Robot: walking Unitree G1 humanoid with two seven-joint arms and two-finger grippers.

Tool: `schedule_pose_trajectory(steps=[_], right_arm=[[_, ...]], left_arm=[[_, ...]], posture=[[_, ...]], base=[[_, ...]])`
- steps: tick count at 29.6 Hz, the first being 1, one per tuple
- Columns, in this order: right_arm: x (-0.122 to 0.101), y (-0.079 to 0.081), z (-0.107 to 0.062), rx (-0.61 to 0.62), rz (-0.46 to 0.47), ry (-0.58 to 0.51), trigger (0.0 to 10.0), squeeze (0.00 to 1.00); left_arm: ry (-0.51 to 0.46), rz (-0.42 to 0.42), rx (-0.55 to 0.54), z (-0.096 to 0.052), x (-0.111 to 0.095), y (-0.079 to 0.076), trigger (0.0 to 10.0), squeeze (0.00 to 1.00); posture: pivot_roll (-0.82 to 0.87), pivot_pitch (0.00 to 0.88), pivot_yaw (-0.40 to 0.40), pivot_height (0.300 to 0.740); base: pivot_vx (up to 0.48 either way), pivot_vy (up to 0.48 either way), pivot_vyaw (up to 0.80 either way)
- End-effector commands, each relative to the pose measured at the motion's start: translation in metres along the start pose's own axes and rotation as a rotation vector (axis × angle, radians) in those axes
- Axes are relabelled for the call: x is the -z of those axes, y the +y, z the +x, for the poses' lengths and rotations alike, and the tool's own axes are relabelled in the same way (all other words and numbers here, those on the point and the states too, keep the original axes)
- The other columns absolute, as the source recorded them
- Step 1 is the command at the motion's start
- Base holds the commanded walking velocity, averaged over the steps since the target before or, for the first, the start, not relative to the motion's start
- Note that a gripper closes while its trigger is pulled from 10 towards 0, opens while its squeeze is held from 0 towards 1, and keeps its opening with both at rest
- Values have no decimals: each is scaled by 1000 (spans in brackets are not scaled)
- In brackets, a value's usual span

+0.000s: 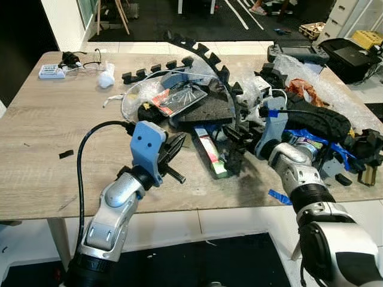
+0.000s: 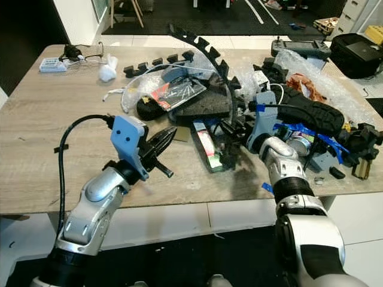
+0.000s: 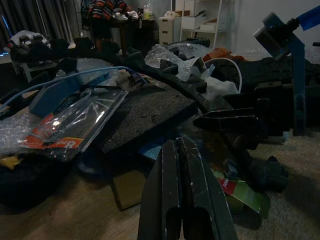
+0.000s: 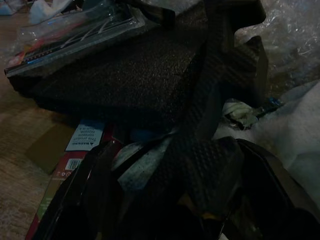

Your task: Picking trash to rubbish bin

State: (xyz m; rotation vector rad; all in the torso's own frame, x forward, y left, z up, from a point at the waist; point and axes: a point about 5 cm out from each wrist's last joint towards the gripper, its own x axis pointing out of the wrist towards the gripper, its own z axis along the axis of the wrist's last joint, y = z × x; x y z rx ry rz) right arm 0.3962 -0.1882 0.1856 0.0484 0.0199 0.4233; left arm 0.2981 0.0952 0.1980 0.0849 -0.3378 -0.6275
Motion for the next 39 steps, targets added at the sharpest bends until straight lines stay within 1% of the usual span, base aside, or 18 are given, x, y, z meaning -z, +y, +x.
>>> schedule_pose_trajectory(steps=[1, 3, 4, 5, 13, 26, 27, 29, 30, 31, 32, 34, 35, 37, 39], right_arm=[[12, 0, -2, 1, 25, 47, 10000, 0], [12, -1, -3, 1, 29, 50, 10000, 0], [12, -1, -3, 4, 31, 54, 5804, 0], [12, -2, -3, 11, 36, 56, 0, 0], [11, -2, -3, 14, 41, 54, 0, 0], [5, -4, -2, 38, 50, 3, 0, 0], [-3, -2, -1, 30, 33, -36, 0, 0], [-27, 4, 3, -10, -1, -151, 0, 0], [-27, 4, 3, -10, -1, -151, 0, 0], [-37, 7, 4, -29, -13, -200, 0, 0], [-37, 7, 4, -29, -13, -200, 0, 0], [-57, 15, 6, -67, -15, -299, 0, 0], [-57, 15, 6, -67, -15, -299, 0, 0], [-81, 26, 6, -103, -70, -408, 0, 0], [-95, 33, 5, -125, -119, -473, 0, 0]], left_arm=[[16, -5, 14, -2, 3, -2, 10000, 0], [16, -5, 13, -2, 3, -2, 10000, 0], [16, -4, 13, -1, 3, -2, 10000, 0], [16, -5, 12, -1, 3, -2, 10000, 0], [15, -4, 7, -1, 3, -1, 10000, 0], [15, -1, 5, -1, 3, -1, 10000, 0], [15, 0, 5, -1, 3, -1, 10000, 0], [15, 1, 4, -2, 3, 0, 10000, 0], [15, 1, 4, -2, 3, 0, 10000, 0], [15, 1, 4, -2, 3, 0, 10000, 0], [15, 1, 4, -2, 3, 0, 10000, 0], [13, 2, 4, -1, 3, 0, 10000, 0], [13, 2, 4, -1, 3, 0, 10000, 0], [9, 0, 10, 0, 2, 0, 10000, 0], [7, -1, 15, 1, 2, 0, 10000, 0]], posture=[[13, 158, -30, 740], [13, 158, -30, 740], [13, 158, -30, 740], [14, 158, -32, 740], [14, 159, -33, 740], [13, 162, -33, 740], [13, 162, -33, 740], [14, 162, -32, 740], [14, 162, -32, 740], [13, 160, -31, 740], [13, 160, -31, 740], [10, 160, -28, 740], [10, 160, -28, 740], [9, 160, -26, 740], [8, 159, -25, 740]], base=[[0, 0, 0], [0, 0, 0], [0, 0, 0], [0, 0, 0], [0, 0, 0], [0, 0, 0], [0, 0, 0], [0, 0, 0], [0, 0, 0], [0, 0, 0], [0, 0, 0], [0, 0, 0], [0, 0, 0], [0, 0, 0], [0, 0, 0]])
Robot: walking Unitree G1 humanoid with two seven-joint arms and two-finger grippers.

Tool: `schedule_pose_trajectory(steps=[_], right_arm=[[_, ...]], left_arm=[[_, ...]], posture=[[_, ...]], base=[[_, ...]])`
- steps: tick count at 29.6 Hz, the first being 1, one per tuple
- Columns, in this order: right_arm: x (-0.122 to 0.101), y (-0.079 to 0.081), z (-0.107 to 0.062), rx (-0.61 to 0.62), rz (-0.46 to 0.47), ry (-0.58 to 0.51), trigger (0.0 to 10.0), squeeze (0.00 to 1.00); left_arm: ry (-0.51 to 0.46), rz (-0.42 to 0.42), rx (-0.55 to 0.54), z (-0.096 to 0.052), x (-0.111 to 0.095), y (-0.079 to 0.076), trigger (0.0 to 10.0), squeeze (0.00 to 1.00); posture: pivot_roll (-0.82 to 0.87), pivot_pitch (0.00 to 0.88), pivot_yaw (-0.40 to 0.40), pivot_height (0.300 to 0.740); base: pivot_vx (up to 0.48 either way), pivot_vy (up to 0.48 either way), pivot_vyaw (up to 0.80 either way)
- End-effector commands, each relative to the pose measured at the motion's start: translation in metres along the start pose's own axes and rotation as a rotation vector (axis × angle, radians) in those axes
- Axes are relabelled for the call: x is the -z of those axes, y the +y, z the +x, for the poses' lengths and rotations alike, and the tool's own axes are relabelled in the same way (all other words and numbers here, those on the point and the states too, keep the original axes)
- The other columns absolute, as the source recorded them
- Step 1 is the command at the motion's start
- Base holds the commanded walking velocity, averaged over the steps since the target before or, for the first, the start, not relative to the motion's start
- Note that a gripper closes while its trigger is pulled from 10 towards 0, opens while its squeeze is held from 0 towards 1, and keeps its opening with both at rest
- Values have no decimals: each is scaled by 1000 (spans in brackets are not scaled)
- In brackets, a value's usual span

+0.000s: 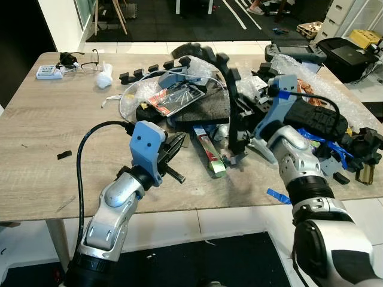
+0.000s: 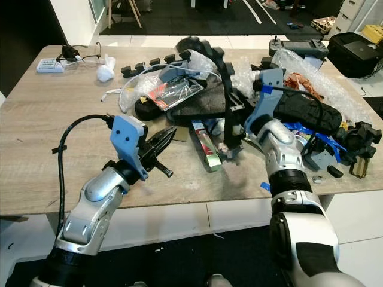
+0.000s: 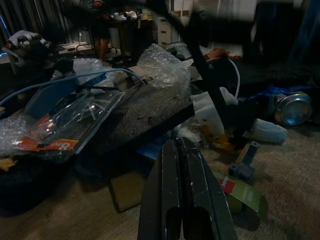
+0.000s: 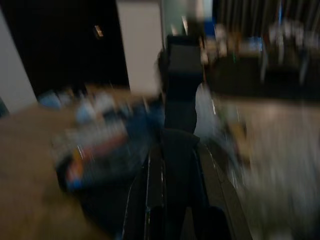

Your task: Picking trash to rubbish bin

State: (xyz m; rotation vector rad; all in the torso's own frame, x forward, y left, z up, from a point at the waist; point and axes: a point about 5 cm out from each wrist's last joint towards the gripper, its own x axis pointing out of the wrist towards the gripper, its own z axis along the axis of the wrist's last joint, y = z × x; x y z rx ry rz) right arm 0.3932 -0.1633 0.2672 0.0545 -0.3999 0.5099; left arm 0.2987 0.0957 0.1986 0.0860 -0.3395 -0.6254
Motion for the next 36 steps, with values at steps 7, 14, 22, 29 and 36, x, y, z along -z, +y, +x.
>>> schedule_pose_trajectory(steps=[7, 14, 22, 29, 36], right_arm=[[-41, 11, 9, -50, -143, -208, 0, 0], [-78, 23, 6, -57, -252, -440, 0, 0], [-78, 72, -3, -314, -538, -462, 0, 0], [-64, 59, -7, -206, -476, -401, 4431, 0], [-68, 29, -14, 71, -341, -418, 10000, 0]], left_arm=[[7, 0, 9, 1, 2, 0, 10000, 0], [-5, 26, -66, 3, 0, 9, 10000, 0], [-70, 46, -320, -2, -9, 39, 10000, 0], [-68, 47, -329, -4, -8, 38, 10000, 0], [-49, 75, -406, -7, -5, 44, 10000, 0]], posture=[[8, 157, -24, 740], [7, 153, -25, 740], [3, 154, -34, 740], [6, 159, -34, 740], [-2, 156, -39, 740]], base=[[0, 0, 0], [0, 0, 0], [0, 0, 0], [0, 0, 0], [0, 0, 0]])
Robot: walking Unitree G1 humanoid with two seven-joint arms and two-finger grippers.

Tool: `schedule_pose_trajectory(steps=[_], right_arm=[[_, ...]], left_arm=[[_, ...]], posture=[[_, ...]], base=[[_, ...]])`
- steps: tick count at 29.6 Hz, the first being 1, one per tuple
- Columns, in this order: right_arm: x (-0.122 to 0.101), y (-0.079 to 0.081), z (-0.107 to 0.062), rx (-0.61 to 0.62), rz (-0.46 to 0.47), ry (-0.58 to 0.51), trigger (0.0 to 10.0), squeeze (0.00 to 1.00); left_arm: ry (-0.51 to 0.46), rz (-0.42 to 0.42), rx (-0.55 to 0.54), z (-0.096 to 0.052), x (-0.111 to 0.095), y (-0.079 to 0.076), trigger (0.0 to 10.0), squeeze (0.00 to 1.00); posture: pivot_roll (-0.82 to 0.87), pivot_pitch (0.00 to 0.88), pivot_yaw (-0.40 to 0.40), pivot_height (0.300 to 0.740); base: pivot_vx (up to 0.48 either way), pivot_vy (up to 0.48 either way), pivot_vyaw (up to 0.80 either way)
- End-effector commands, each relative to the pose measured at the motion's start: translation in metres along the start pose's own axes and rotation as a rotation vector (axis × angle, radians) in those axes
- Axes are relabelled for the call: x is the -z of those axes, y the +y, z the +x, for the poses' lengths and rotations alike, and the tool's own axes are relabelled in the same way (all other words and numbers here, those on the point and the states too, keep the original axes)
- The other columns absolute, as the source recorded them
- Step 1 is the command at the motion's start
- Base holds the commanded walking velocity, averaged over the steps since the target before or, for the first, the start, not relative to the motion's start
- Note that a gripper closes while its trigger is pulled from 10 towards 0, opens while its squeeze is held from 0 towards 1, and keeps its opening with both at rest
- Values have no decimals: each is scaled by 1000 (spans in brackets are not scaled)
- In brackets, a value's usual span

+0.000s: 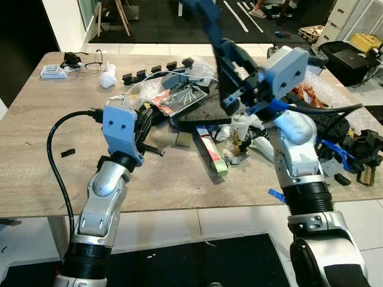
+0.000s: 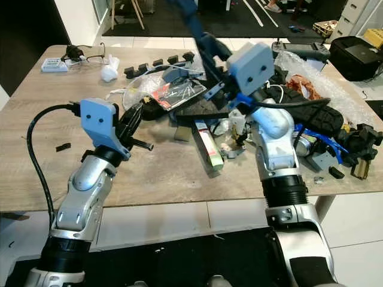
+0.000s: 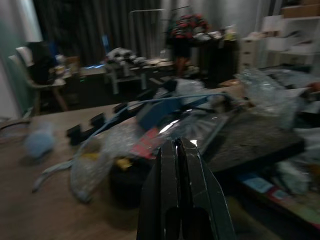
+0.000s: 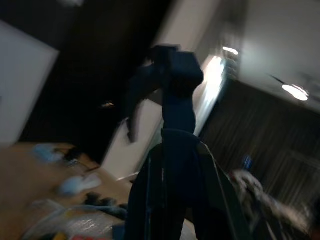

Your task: Picking trash to rubbish bin

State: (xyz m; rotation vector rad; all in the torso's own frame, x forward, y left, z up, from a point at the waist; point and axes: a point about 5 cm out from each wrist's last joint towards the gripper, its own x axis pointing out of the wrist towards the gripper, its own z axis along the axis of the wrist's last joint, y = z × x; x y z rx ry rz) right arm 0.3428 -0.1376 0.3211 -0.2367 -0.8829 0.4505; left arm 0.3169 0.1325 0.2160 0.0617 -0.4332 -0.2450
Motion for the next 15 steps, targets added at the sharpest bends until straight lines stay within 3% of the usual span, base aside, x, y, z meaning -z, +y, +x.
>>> schedule_pose_trajectory(steps=[1, 4, 6, 15], right_arm=[[0, -26, -9, 218, 70, -9, 10000, 0], [5, -36, -15, 311, 118, 19, 10000, 0], [18, -37, -26, 355, 161, 101, 10000, 0], [15, -14, -32, 212, 14, 119, 10000, 0]], left_arm=[[25, 20, -47, -4, 7, 4, 10000, 0], [34, 10, -85, -4, 8, 9, 10000, 0], [29, -33, -165, -8, 5, 18, 10000, 0], [-33, -2, -239, -14, -9, 28, 10000, 0]], posture=[[-2, 156, -39, 740], [-3, 158, -44, 740], [-1, 152, -44, 740], [1, 160, -52, 740]], base=[[0, 0, 0], [0, 0, 0], [0, 0, 0], [0, 0, 0]])
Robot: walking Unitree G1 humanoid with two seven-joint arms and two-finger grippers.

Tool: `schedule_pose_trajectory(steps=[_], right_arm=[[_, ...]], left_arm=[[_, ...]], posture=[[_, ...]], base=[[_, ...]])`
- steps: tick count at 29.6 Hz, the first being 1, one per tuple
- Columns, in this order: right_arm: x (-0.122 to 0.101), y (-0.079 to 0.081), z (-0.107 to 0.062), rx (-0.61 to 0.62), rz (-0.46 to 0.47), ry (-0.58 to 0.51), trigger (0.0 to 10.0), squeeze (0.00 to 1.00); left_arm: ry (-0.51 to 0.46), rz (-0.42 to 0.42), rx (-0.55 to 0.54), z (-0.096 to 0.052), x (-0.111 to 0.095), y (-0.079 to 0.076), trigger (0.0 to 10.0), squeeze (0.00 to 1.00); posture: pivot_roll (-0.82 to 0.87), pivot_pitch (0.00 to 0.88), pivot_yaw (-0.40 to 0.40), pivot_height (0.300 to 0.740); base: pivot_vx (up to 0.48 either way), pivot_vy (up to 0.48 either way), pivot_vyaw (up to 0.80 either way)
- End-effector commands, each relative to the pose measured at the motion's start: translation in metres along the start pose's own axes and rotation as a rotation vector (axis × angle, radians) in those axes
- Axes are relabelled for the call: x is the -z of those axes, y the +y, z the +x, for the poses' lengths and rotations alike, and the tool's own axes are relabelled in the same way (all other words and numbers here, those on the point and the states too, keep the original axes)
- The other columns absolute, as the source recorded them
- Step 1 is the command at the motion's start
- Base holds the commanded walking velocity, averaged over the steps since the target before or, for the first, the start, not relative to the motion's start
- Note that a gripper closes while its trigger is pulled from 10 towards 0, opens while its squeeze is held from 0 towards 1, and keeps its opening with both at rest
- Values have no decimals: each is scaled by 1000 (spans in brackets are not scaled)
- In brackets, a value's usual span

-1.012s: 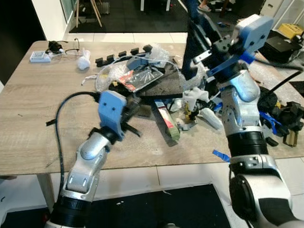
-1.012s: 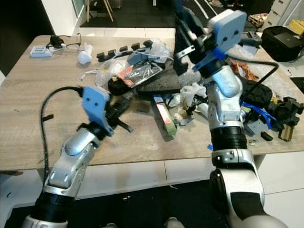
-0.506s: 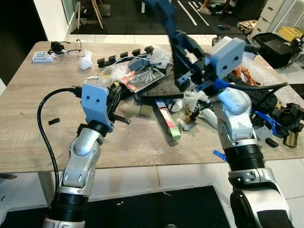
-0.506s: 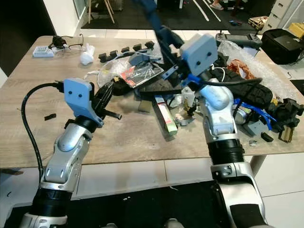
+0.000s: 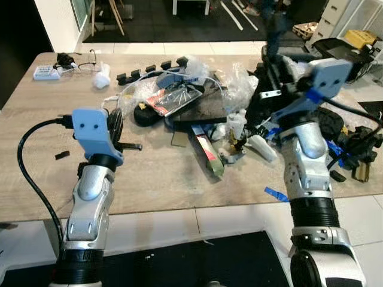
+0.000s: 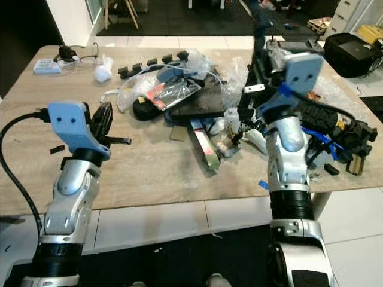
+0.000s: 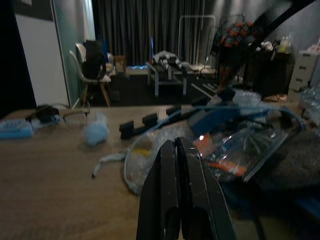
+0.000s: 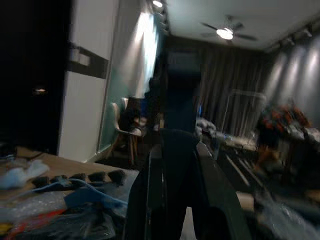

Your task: Picking trash to rubbish bin

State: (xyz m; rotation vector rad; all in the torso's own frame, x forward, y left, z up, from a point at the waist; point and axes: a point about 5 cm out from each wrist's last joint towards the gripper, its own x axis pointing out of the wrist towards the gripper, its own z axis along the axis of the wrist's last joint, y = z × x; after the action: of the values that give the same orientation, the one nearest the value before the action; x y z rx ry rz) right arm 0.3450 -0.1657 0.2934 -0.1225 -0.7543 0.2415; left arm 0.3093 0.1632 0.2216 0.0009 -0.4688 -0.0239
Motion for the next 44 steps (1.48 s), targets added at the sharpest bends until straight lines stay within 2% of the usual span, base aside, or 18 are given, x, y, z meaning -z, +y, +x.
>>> schedule_pose_trajectory(steps=[1, 8, 15, 19, 44], right_arm=[[-4, 2, -3, -23, -52, -17, 10000, 0], [-9, 4, -4, -31, -92, -26, 10000, 0], [-18, 4, 1, -48, -152, -58, 10000, 0], [-19, 5, 2, -46, -149, -60, 10000, 0], [-24, 7, 6, -60, -166, -70, 10000, 0]], left_arm=[[-11, 11, -21, -1, -5, 0, 10000, 0], [-46, -20, -72, 3, -18, 4, 10000, 0], [-63, -20, -61, 5, -24, 2, 10000, 0], [-60, 13, -58, 5, -25, 2, 10000, 0], [-79, 4, -98, 7, -30, 10, 10000, 0]], posture=[[3, 157, -54, 740], [3, 158, -54, 740], [2, 153, -55, 740], [3, 146, -57, 740], [-2, 115, -66, 740]], base=[[0, 0, 0], [0, 0, 0], [0, 0, -63], [0, 0, -573], [0, 0, -726]])
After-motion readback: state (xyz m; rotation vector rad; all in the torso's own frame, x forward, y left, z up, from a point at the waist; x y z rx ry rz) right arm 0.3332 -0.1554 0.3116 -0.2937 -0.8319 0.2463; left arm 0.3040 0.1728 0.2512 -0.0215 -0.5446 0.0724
